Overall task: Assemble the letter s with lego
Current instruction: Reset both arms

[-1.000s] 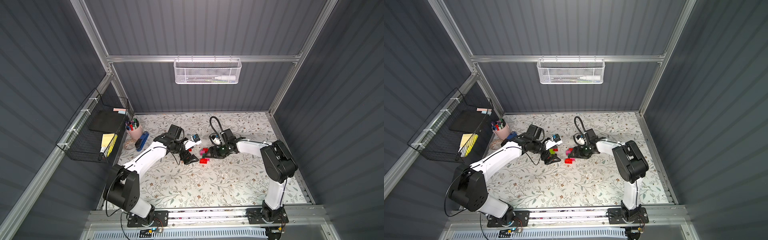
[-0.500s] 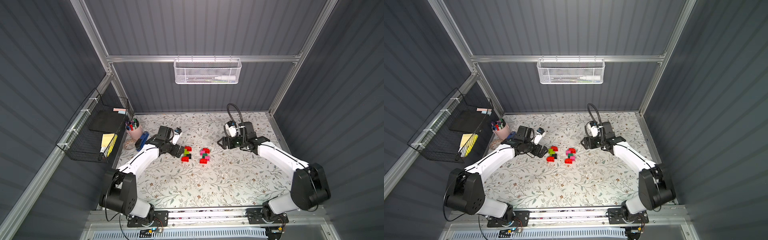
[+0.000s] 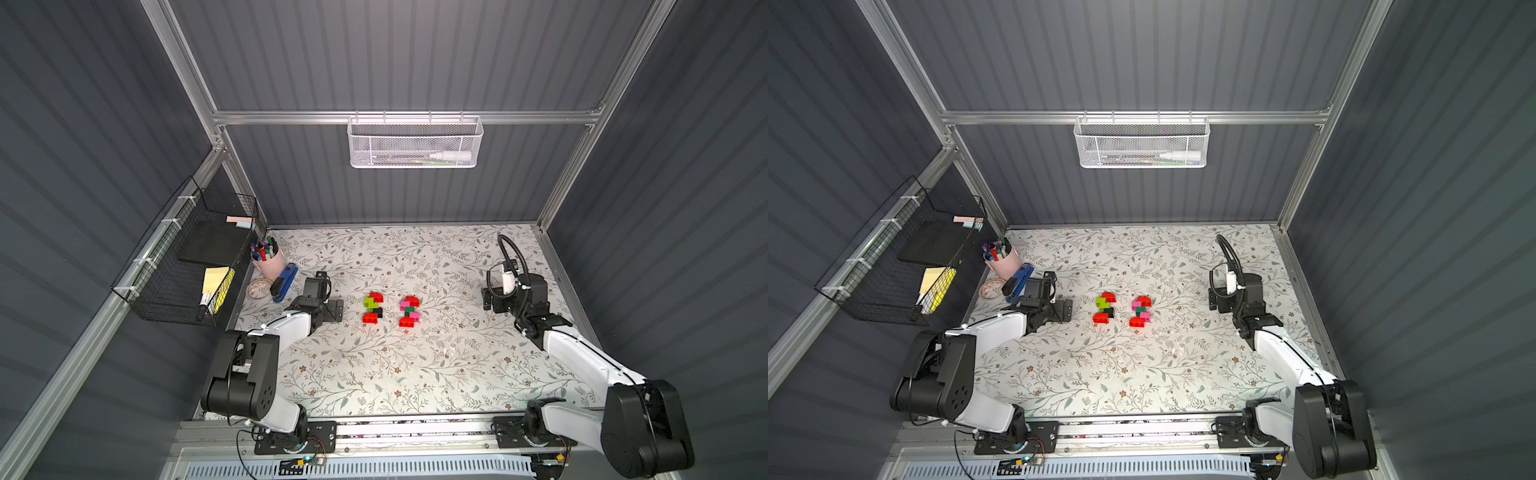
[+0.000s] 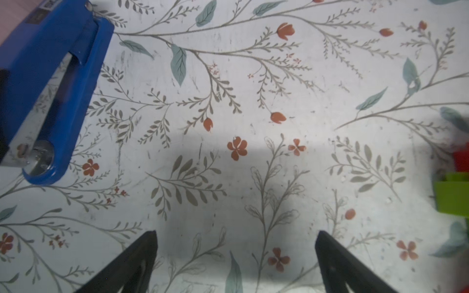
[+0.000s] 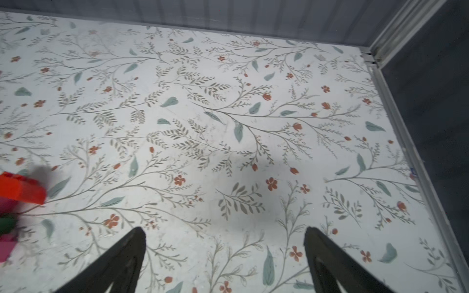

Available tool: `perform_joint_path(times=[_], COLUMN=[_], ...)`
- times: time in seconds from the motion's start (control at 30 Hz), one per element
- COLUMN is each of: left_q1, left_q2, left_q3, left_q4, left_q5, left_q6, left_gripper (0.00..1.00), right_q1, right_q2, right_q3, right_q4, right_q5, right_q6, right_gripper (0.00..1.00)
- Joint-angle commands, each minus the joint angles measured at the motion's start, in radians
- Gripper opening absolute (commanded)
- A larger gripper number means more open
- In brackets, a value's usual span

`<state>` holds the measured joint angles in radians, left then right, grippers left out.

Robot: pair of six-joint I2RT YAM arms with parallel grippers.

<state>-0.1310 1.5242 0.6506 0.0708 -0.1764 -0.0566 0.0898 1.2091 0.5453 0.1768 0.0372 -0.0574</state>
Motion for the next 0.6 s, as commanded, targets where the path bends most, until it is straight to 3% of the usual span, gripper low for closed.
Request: perform_joint_path(times=[0.0, 0.27, 0.57], left_q1=[0.01, 0.02, 0.031], left_q2=[0.039, 0.119, 0.073], left_q3=[-0.042, -0.102, -0.117], left_q4=[0.215, 0.4, 0.392], left_q5=[-0.038, -0.004, 0.052], left_q6=[0.035, 0.043, 0.055], left_gripper=[1.0, 1.0, 0.99], right_q1=[-0.043, -0.113, -0.112], right_q2=[0.062, 0.195, 0.256], right_q3=[-0.047, -0.073, -0.09], right_q4=[0.235, 0.417, 0.488], right_q5=[0.034, -0.131, -0.149], right_q6=[-0.021, 0.052, 0.048], right_gripper=[0.99, 0.99, 0.99])
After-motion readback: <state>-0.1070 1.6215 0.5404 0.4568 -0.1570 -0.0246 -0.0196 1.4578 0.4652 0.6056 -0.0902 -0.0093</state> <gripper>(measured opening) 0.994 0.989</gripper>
